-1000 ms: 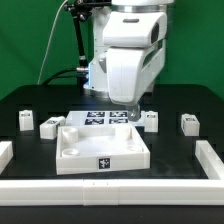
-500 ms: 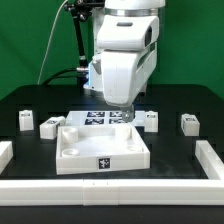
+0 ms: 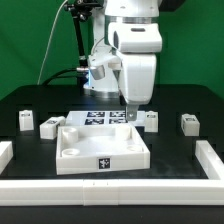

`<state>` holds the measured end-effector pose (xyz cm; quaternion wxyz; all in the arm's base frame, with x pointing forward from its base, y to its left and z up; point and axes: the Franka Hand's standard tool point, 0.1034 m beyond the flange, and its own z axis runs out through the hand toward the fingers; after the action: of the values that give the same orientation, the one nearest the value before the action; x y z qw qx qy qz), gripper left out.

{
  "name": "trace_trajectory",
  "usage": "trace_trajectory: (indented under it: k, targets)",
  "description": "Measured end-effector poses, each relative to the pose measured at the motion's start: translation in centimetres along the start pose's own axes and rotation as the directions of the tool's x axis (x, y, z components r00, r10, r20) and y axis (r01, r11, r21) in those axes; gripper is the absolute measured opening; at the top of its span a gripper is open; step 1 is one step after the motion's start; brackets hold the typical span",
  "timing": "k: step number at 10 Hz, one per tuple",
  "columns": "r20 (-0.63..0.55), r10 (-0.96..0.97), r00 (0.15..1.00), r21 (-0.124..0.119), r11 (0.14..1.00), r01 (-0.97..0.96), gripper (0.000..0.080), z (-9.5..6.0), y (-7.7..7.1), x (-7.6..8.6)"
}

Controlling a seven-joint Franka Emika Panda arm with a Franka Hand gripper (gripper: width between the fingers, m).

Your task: Assemble one leg

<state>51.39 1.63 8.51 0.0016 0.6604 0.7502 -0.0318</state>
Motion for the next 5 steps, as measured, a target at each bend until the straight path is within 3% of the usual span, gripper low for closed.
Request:
trace_trajectory:
  k: [5]
  targets:
    - [-0.001,-0.009,1.000,0.001,1.000,0.009,0.0650,0.23,-0.38,-0.08]
